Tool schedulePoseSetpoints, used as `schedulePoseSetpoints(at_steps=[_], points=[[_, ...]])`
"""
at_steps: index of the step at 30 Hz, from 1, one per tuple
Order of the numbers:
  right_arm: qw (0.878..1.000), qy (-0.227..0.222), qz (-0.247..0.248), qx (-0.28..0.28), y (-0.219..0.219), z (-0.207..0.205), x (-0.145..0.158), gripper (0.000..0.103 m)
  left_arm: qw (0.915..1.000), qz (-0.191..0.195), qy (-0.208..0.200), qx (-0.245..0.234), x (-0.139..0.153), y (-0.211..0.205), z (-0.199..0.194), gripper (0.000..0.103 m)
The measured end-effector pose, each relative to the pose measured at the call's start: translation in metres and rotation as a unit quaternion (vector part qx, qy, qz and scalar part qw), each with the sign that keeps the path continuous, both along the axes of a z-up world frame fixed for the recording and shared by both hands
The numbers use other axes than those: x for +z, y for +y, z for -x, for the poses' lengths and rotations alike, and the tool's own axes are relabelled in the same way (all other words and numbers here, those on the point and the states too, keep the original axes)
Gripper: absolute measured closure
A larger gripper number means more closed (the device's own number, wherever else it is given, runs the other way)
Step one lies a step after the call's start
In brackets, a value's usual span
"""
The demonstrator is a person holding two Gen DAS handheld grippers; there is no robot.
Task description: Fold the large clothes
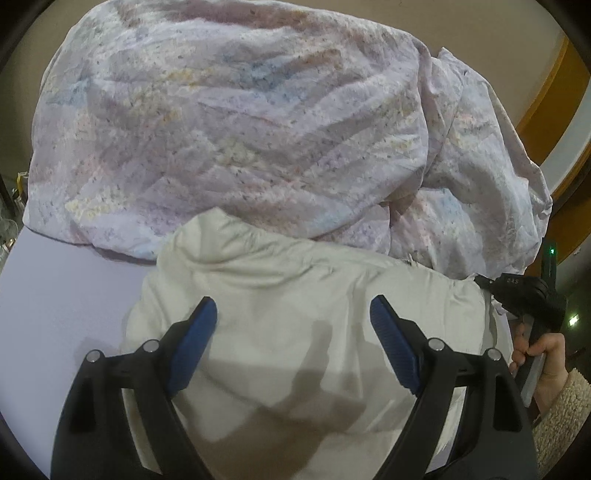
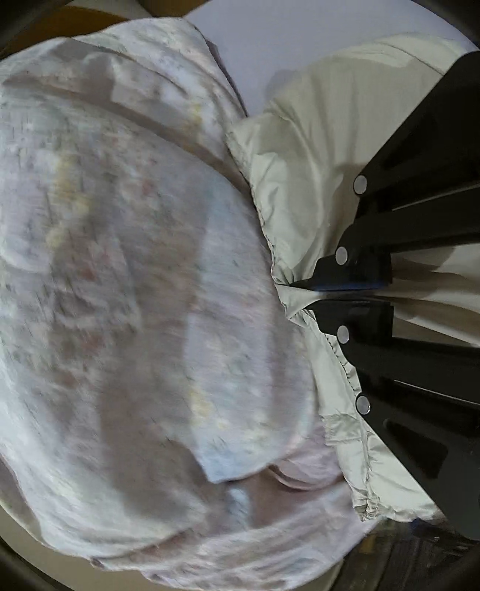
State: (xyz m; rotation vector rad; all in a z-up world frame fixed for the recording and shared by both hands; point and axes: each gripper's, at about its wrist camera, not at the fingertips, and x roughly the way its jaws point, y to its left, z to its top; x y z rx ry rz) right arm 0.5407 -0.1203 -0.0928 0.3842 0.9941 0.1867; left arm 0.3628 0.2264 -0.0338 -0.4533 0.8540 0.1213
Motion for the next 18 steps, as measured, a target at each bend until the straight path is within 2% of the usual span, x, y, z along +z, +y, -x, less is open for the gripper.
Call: schedulePoseSetpoints(at_steps=[4,6,7,8,10,12,18], points=[[0.999,0.015,-0.01,0.031,0.004,0.01,-0.013,0.095,1.0,-0.004,0.0,-0.004,-0.006,-0.01,-0.001,0.018],[0.999,0.009,-0.01,0.048,0.0,0.023,-0.011,0.081,0.9999,-0.014,0.0,-0.004,-0.009,-0.015,-0.003,0.018],[0.999,-0.001,-0.011,0.052,-0.002,0.03,-0.009,0.062,0.9998,-0.017,0.001,-0.003,-0.012,-0.016,-0.004,0.018],[0.998,-0.022,-0.011,0.054,-0.007,0.04,-0.006,0.048,0.9998,-0.021,0.002,-0.002,-0.014,-0.018,-0.004,0.018],[0.996,-0.062,-0.004,0.057,-0.018,0.061,-0.002,0.047,0.9996,-0.029,0.0,0.002,-0.017,-0.021,-0.004,0.018],[0.995,-0.077,0.016,0.054,-0.025,0.074,-0.005,0.047,0.9992,-0.04,-0.001,0.007,-0.02,-0.023,-0.006,0.018],[0.991,-0.081,0.102,0.036,-0.031,0.077,-0.024,0.047,0.9966,-0.076,0.006,0.031,-0.031,-0.023,-0.015,0.015]])
